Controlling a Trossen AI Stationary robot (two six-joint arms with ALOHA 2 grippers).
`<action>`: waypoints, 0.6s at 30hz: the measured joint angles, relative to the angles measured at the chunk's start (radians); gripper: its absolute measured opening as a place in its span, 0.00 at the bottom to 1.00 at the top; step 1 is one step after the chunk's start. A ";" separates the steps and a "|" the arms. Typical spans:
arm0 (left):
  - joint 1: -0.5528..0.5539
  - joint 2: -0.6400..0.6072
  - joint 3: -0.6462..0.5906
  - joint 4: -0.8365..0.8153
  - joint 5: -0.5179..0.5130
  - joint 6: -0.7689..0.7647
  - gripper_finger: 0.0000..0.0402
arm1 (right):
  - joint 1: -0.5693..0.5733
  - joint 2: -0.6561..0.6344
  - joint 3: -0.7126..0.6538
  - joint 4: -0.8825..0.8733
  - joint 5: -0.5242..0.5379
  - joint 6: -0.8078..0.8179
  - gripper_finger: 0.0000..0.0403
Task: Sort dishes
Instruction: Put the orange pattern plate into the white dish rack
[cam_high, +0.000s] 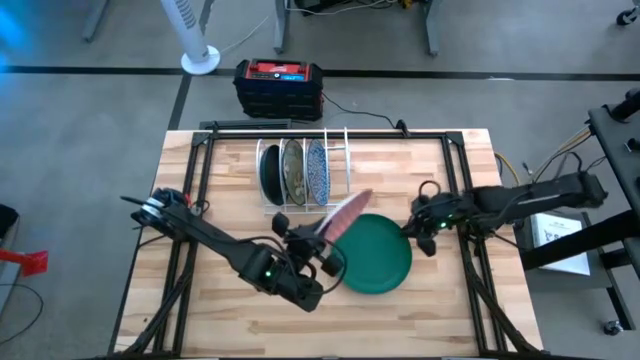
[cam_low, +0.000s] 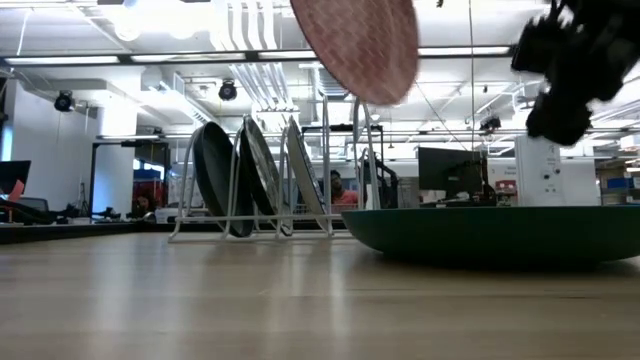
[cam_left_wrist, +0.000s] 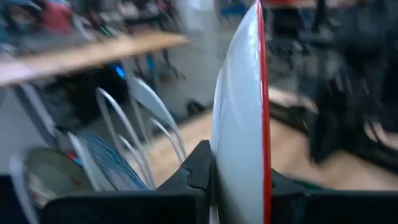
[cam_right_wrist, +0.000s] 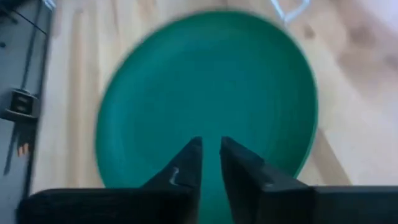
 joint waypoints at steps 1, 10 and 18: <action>0.000 -0.001 0.012 -0.001 -0.031 0.015 0.05 | 0.002 0.024 -0.014 0.021 0.000 0.002 0.09; -0.025 0.000 0.142 0.002 -0.225 0.198 0.05 | 0.040 0.228 -0.110 0.287 -0.001 0.021 0.01; 0.057 0.002 0.176 -0.003 -0.222 0.311 0.05 | 0.045 0.397 -0.114 0.521 -0.001 0.007 0.00</action>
